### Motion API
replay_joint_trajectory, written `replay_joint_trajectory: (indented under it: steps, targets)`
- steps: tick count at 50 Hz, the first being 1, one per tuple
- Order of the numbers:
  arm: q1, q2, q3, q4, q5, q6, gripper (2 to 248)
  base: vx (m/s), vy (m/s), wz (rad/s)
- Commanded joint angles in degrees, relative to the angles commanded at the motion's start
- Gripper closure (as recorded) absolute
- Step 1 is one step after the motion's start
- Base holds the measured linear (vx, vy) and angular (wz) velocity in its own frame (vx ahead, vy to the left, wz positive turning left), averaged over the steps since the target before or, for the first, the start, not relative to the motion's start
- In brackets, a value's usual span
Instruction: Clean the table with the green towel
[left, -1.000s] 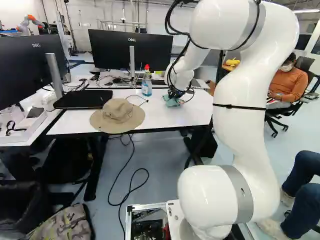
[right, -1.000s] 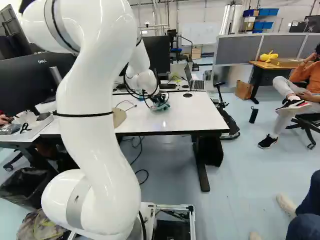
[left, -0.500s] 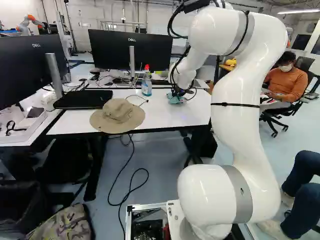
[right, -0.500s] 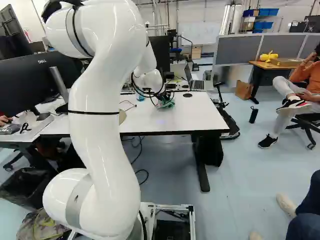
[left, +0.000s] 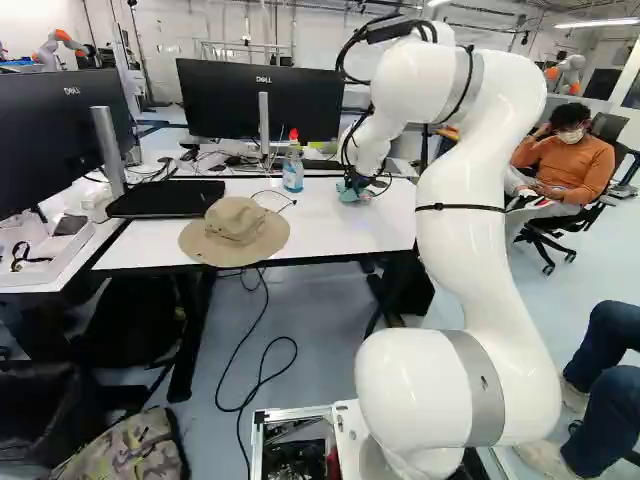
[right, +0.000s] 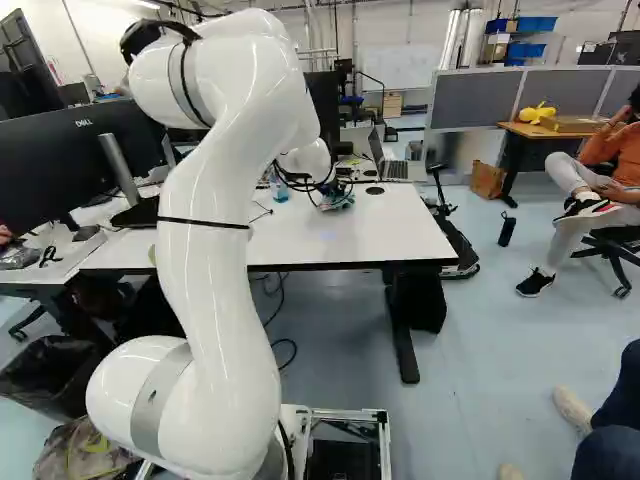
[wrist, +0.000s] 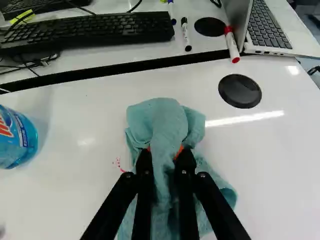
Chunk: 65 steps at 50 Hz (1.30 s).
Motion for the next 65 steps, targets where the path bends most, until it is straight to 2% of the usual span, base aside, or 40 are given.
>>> replay_joint_trajectory:
  steps: [19,29,41,56,65]
  targets:
    - [0.02,1.35,0.36,0.0,-0.15,0.0,198,0.0,0.0,0.0]
    - [0.19,2.68,0.75,0.0,-2.1,0.0,198,0.0,0.0,0.0]
    - [1.02,5.28,2.51,0.0,-7.49,0.0,198,0.0,0.0,0.0]
    - [2.73,10.23,6.8,0.0,-16.31,0.0,198,0.0,0.0,0.0]
    - [3.81,13.48,9.61,-0.01,-20.03,0.0,198,0.0,0.0,0.0]
